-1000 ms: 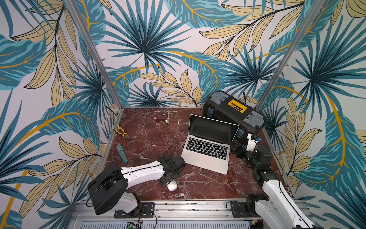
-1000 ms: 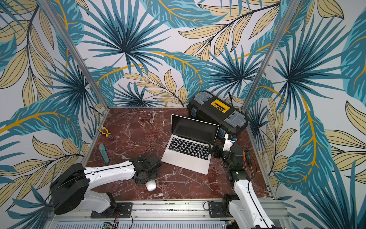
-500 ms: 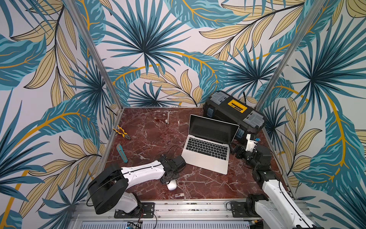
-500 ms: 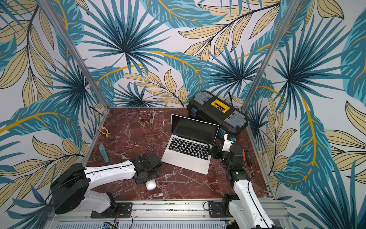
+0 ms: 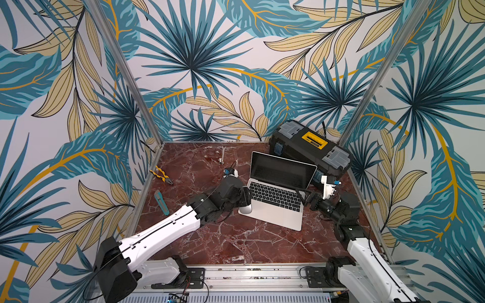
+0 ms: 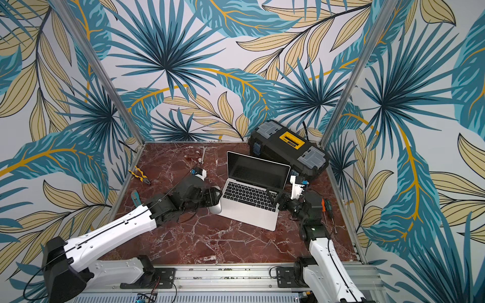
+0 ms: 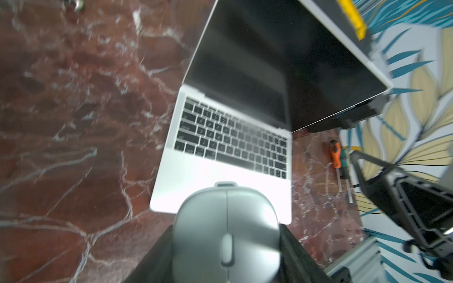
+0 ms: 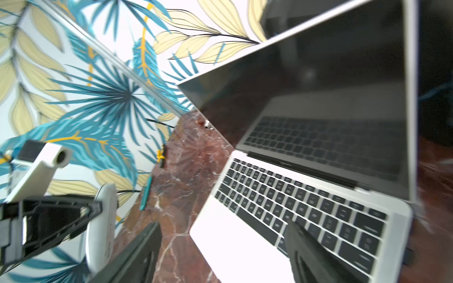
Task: Remove the wireless mouse receiver from the laptop
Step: Pick up the mouse from the center of the board.
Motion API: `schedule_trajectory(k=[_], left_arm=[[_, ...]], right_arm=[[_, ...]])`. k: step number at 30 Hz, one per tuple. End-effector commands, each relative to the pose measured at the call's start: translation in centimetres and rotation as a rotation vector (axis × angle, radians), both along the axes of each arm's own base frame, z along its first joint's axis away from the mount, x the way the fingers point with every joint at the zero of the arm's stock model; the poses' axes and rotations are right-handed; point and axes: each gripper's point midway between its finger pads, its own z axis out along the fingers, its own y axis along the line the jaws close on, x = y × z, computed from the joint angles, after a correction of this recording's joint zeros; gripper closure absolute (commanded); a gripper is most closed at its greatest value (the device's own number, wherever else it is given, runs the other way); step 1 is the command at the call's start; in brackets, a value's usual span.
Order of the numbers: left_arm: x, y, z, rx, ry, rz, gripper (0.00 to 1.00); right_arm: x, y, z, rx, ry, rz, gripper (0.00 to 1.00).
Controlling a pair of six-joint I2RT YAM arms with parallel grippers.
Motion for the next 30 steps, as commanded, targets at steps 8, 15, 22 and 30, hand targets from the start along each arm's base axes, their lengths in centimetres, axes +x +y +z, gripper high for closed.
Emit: schedule_trajectory(k=[8, 15, 22, 30], left_arm=[[-1.7, -1.3, 11.2, -0.249, -0.344, -0.286, 0.41], [-4.3, -2.8, 13.3, -0.361, -0.399, -0.452, 0.41], [-5.6, -3.4, 14.1, -0.419, -0.411, -0.528, 0.41], [-6.2, -3.6, 14.4, -0.458, -0.412, -0.560, 0.41]], right_arm=[[-8.9, 7.8, 10.1, 0.179, -0.363, 0.546, 0.14], [-11.1, 11.4, 11.8, 0.192, -0.391, 0.719, 0.11], [-12.1, 14.5, 13.6, 0.202, -0.418, 0.835, 0.04], [-12.0, 16.8, 13.4, 0.196, -0.408, 0.875, 0.11]])
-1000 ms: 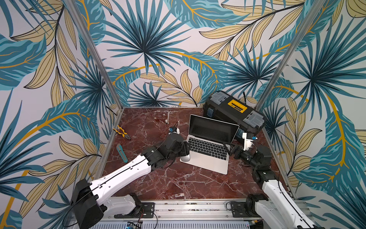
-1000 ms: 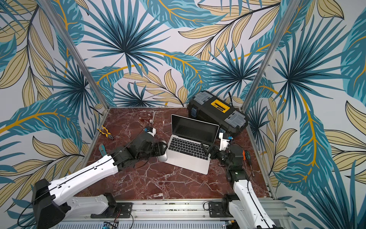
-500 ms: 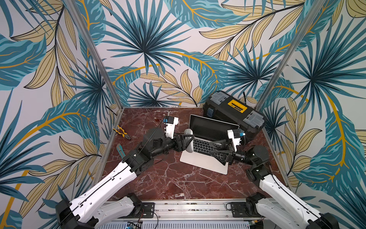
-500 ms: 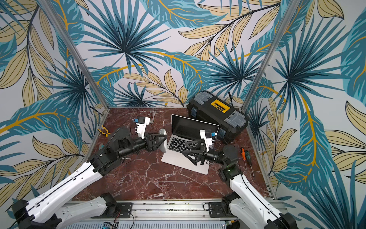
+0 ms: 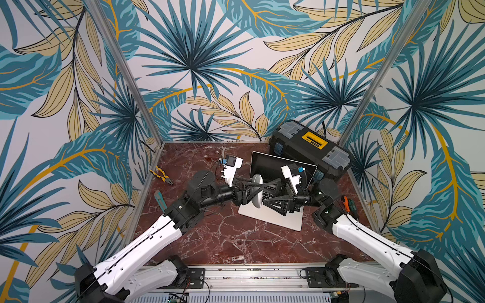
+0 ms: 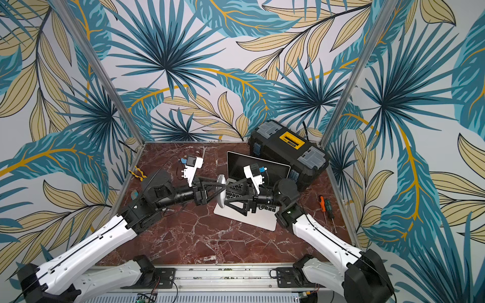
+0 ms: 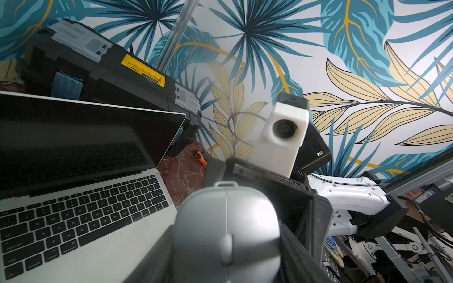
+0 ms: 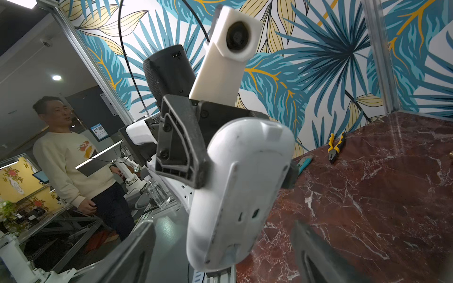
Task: Remove the wireless mouse receiver from the laptop
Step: Pick up the mouse from the center of the board.
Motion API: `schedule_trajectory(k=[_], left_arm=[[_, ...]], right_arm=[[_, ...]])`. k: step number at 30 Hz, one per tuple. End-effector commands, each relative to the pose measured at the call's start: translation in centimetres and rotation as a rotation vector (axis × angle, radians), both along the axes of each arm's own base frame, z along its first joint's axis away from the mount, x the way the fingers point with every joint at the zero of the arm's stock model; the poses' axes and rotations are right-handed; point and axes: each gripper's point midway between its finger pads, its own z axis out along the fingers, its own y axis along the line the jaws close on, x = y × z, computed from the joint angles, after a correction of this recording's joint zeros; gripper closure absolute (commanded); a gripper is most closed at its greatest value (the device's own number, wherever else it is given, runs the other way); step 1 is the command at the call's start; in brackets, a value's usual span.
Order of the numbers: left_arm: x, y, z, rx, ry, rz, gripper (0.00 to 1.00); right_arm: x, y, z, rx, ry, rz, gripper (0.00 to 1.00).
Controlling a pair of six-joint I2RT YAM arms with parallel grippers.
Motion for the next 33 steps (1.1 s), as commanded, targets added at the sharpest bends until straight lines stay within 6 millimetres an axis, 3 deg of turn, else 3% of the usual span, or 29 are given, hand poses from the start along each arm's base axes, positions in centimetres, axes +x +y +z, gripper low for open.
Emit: schedule_trajectory(k=[1, 9, 17, 22, 24, 28, 33], left_arm=[[-0.8, 0.0, 1.4, -0.056, -0.044, -0.037, 0.41], [-0.6, -0.4, 1.0, -0.070, -0.028, -0.051, 0.41], [-0.7, -0.5, 0.7, -0.069, -0.019, -0.059, 0.40], [-0.6, -0.1, -0.3, -0.036, -0.006, -0.033, 0.19], [-0.1, 0.4, -0.9, -0.009, 0.008, 0.008, 0.02], [2.2, 4.0, -3.5, 0.119, 0.078, 0.244, 0.00], [4.4, 14.2, -8.7, 0.334, 0.279, 0.707, 0.00]], right_arm=[[-0.5, 0.7, 1.0, 0.021, -0.051, 0.023, 0.12], [-1.3, 2.4, 1.0, 0.020, -0.046, 0.073, 0.21], [-1.2, 2.6, 0.9, 0.027, -0.043, 0.070, 0.44], [-0.9, 2.7, 0.4, 0.008, -0.038, 0.053, 0.56], [-0.5, 2.8, -0.4, -0.021, -0.036, 0.032, 0.57], [1.4, 3.0, -3.6, -0.144, -0.044, -0.081, 0.56], [4.6, 2.1, -12.5, -0.484, -0.010, -0.277, 0.58]])
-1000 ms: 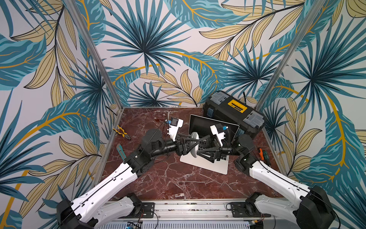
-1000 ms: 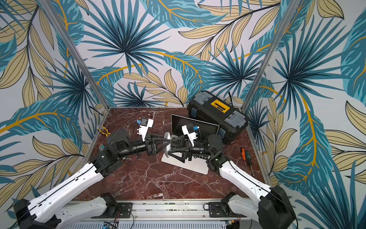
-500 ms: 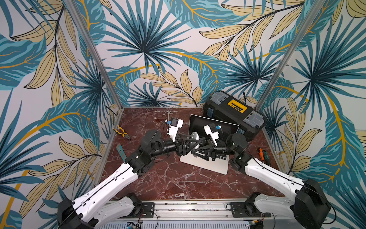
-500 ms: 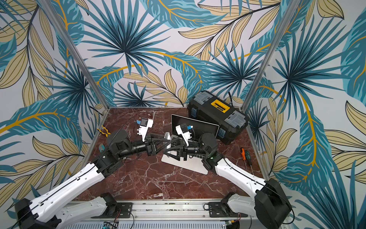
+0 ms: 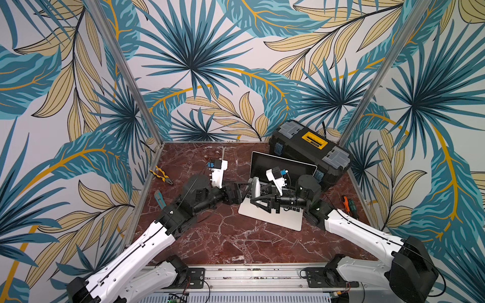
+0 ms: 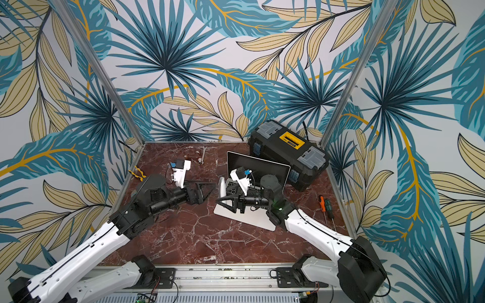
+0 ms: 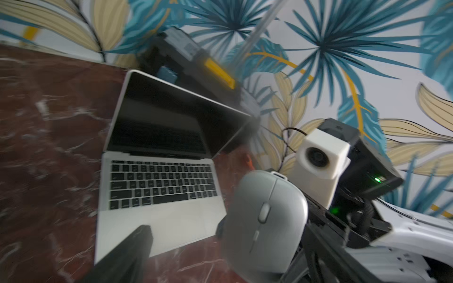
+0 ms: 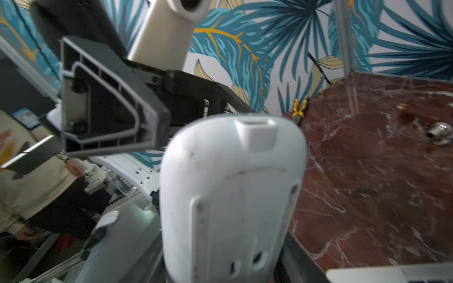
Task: Remove the wireless mouse receiver from the laptop
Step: Place the mouse at the center of the board.
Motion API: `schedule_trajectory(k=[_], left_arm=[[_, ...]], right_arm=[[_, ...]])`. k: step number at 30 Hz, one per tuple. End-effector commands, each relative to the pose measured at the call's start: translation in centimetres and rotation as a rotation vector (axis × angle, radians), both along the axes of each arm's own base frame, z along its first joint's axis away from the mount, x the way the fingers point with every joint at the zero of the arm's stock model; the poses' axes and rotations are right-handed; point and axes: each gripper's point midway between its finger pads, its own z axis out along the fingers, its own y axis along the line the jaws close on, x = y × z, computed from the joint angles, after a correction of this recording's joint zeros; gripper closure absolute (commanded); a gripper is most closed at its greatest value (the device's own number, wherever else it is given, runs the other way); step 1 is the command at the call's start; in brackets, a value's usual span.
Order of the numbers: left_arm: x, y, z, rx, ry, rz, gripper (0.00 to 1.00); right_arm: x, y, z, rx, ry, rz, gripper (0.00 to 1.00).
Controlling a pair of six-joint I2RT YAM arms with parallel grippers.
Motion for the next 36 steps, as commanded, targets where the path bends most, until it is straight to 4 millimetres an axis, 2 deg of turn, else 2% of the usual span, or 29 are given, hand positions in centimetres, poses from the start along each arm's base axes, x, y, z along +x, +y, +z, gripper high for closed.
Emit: schedule_trajectory(k=[1, 3, 6, 12, 17, 27, 36], left_arm=[[0.9, 9.0, -4.8, 0.199, 0.187, 0.398, 0.00], [0.8, 11.9, -6.9, 0.240, 0.277, 0.511, 0.00], [0.4, 14.1, -9.7, 0.287, 0.360, 0.582, 0.00], [0.2, 15.7, -12.0, 0.336, 0.389, 0.631, 0.00], [0.2, 15.6, -13.3, 0.326, 0.425, 0.613, 0.00], [-0.2, 16.5, -14.8, 0.388, 0.449, 0.618, 0.00], [-0.1, 15.8, -16.0, 0.387, 0.470, 0.578, 0.00]], right_arm=[[1.6, -0.9, -7.2, -0.294, -0.007, -0.134, 0.58], [1.3, -0.9, -10.1, -0.397, 0.014, -0.137, 0.56], [-0.3, -0.2, -13.1, -0.508, -0.004, -0.113, 0.55], [-2.2, 0.4, -17.4, -0.698, -0.090, -0.105, 0.55], [-3.5, 0.5, -20.3, -0.838, -0.149, -0.061, 0.54], [-6.9, 1.8, -23.4, -0.969, -0.237, 0.034, 0.52], [-8.6, 2.5, -25.0, -1.021, -0.266, 0.088, 0.42]])
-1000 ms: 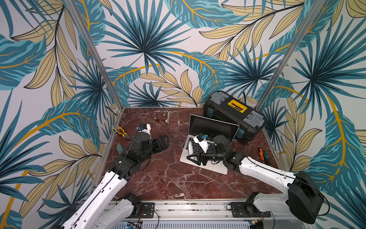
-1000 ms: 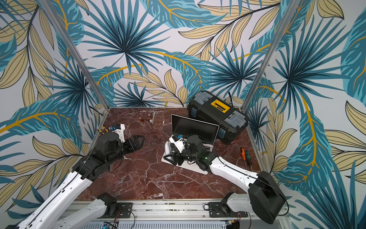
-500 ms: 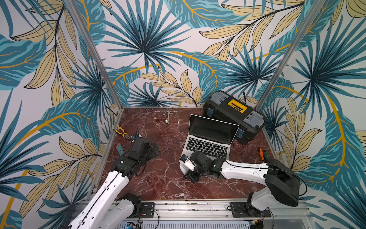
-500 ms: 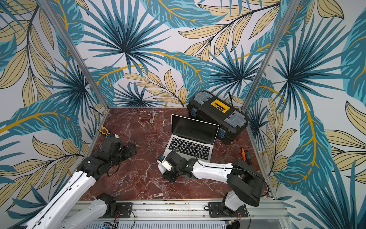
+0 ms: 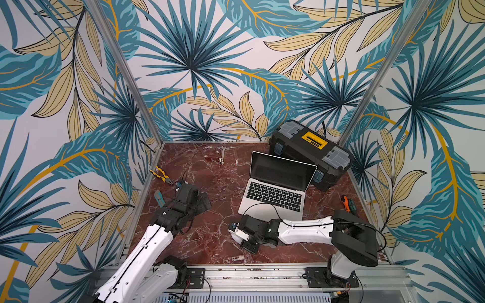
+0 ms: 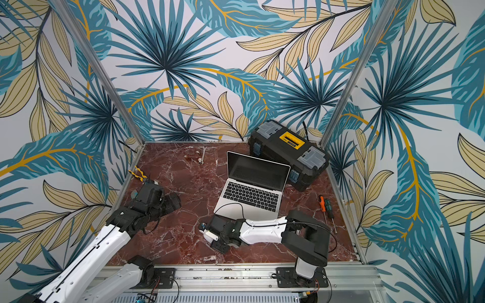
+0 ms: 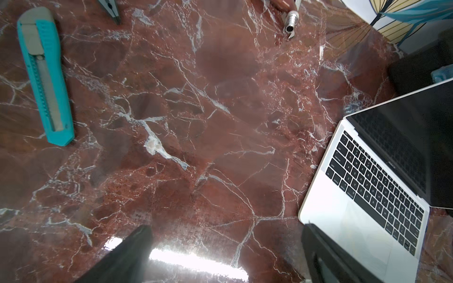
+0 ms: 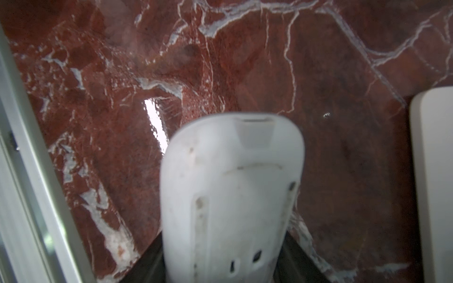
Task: Remove the wireless mouse receiver from the laptop
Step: Place the mouse at the center of the board, then adjust the laptop at the center of the board.
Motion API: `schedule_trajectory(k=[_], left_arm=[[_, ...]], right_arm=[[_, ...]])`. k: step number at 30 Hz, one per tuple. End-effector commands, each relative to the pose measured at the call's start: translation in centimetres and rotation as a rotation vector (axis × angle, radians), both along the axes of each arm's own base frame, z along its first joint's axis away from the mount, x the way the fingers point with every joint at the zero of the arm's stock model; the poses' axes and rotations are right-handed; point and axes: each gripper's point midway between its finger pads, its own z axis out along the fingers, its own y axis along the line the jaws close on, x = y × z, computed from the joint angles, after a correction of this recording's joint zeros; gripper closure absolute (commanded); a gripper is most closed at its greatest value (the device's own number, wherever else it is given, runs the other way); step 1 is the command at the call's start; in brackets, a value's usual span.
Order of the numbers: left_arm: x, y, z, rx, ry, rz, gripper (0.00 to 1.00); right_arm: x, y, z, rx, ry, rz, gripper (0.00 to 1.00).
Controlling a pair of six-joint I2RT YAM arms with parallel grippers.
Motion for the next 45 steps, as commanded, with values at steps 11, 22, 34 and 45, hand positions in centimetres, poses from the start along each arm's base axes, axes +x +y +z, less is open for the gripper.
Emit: schedule_trajectory(k=[11, 22, 34, 45], left_arm=[[0.3, -0.8, -0.8, -0.017, 0.029, -0.043, 0.00], [0.6, -3.3, -1.1, -0.094, 0.026, -0.160, 0.00], [3.8, -10.0, -4.9, -0.247, 0.153, -0.383, 0.03], [7.1, -12.8, -8.8, -0.151, 0.269, -0.484, 0.06]], right_arm=[[-0.9, 1.2, 1.1, 0.024, 0.016, 0.062, 0.22], [2.2, 1.3, 11.9, 0.341, -0.050, -0.065, 0.17], [13.8, -15.8, 10.9, 0.435, -0.055, -1.110, 0.14], [13.2, -22.6, 6.6, 0.493, 0.065, -1.451, 0.17]])
